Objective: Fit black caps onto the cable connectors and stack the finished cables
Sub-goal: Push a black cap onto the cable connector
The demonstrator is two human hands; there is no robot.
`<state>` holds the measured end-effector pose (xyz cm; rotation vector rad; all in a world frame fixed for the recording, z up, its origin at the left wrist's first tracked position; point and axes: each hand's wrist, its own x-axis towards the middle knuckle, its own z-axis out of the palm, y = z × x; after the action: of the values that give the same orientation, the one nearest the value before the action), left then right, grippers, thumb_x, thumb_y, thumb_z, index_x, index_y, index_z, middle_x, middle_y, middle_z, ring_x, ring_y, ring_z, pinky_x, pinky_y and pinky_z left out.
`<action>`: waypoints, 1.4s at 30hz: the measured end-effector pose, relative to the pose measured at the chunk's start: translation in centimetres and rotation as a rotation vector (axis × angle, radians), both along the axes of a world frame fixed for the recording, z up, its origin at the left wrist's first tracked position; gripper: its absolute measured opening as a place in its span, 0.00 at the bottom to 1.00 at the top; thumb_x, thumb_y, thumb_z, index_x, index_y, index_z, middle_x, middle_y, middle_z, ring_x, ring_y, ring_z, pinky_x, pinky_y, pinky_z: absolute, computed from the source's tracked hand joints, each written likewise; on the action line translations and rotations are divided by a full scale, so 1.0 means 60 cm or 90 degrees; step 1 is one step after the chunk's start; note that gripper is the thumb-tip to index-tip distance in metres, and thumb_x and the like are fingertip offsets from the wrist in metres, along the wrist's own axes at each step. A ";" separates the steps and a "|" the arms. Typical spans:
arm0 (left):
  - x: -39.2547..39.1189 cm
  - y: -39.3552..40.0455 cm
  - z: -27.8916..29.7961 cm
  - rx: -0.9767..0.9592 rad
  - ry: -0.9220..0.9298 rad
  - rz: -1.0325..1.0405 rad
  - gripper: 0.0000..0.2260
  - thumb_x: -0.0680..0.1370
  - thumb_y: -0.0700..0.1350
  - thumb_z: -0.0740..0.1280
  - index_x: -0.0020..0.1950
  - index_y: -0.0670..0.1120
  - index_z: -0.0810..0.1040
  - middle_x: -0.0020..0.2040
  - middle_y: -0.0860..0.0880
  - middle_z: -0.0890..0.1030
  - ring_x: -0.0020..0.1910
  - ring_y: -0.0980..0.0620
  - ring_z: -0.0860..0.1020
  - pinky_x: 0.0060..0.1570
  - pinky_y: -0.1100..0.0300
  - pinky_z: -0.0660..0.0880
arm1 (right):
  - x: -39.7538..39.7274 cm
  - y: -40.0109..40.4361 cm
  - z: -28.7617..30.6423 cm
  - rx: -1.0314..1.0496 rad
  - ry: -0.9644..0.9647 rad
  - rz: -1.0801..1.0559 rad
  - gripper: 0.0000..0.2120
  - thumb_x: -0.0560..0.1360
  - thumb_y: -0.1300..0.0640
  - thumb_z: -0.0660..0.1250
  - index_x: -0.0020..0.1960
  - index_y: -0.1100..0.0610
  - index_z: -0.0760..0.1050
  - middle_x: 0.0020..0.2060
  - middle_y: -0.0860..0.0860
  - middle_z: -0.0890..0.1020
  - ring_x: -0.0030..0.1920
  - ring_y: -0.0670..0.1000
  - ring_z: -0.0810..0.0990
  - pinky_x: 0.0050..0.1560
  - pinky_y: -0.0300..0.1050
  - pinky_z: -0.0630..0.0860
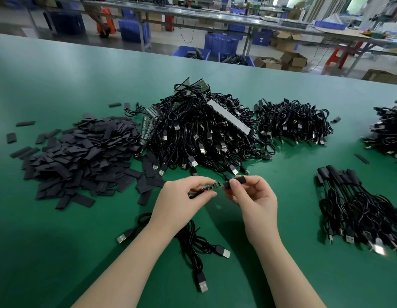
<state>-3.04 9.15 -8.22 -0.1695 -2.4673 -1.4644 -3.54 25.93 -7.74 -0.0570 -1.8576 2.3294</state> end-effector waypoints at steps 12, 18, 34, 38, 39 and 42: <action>0.000 0.001 0.000 -0.016 -0.012 -0.050 0.09 0.74 0.52 0.72 0.54 0.62 0.82 0.48 0.68 0.82 0.50 0.69 0.79 0.49 0.73 0.74 | 0.003 -0.004 0.003 0.036 0.039 0.016 0.12 0.73 0.68 0.72 0.38 0.53 0.80 0.40 0.56 0.85 0.42 0.51 0.85 0.44 0.39 0.81; -0.004 -0.002 -0.001 -0.006 0.019 -0.070 0.12 0.75 0.48 0.73 0.53 0.65 0.81 0.48 0.67 0.81 0.52 0.68 0.77 0.51 0.76 0.70 | 0.003 -0.001 -0.001 0.093 0.057 0.050 0.09 0.74 0.68 0.72 0.44 0.54 0.81 0.41 0.51 0.85 0.44 0.50 0.85 0.47 0.40 0.81; 0.006 -0.001 0.006 0.015 -0.016 -0.037 0.18 0.67 0.62 0.73 0.56 0.71 0.76 0.45 0.69 0.82 0.51 0.69 0.79 0.52 0.72 0.72 | 0.005 0.001 0.001 0.106 0.022 0.151 0.10 0.74 0.62 0.74 0.47 0.46 0.82 0.36 0.50 0.83 0.41 0.47 0.83 0.46 0.37 0.78; 0.006 0.001 0.010 -0.054 0.037 -0.030 0.13 0.68 0.63 0.71 0.49 0.62 0.82 0.44 0.67 0.82 0.47 0.64 0.80 0.47 0.63 0.77 | 0.005 -0.004 -0.007 0.079 0.019 0.103 0.09 0.72 0.61 0.76 0.45 0.47 0.82 0.34 0.48 0.82 0.37 0.45 0.80 0.41 0.34 0.77; 0.006 0.001 0.011 -0.063 0.052 -0.040 0.12 0.69 0.61 0.71 0.50 0.62 0.82 0.46 0.67 0.81 0.48 0.64 0.80 0.47 0.66 0.76 | 0.004 -0.003 -0.009 0.067 0.013 0.095 0.08 0.72 0.60 0.76 0.45 0.47 0.83 0.34 0.49 0.81 0.37 0.46 0.80 0.42 0.35 0.77; 0.004 0.001 0.008 -0.077 0.095 -0.061 0.11 0.74 0.49 0.71 0.55 0.58 0.83 0.49 0.64 0.82 0.53 0.64 0.78 0.50 0.70 0.73 | -0.001 0.000 -0.012 0.036 -0.002 0.073 0.07 0.71 0.59 0.76 0.46 0.48 0.83 0.35 0.49 0.81 0.39 0.47 0.80 0.46 0.39 0.80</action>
<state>-2.80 9.23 -7.76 -0.4102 -2.4558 -1.2869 -3.58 25.92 -8.47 0.0549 -1.9771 2.3493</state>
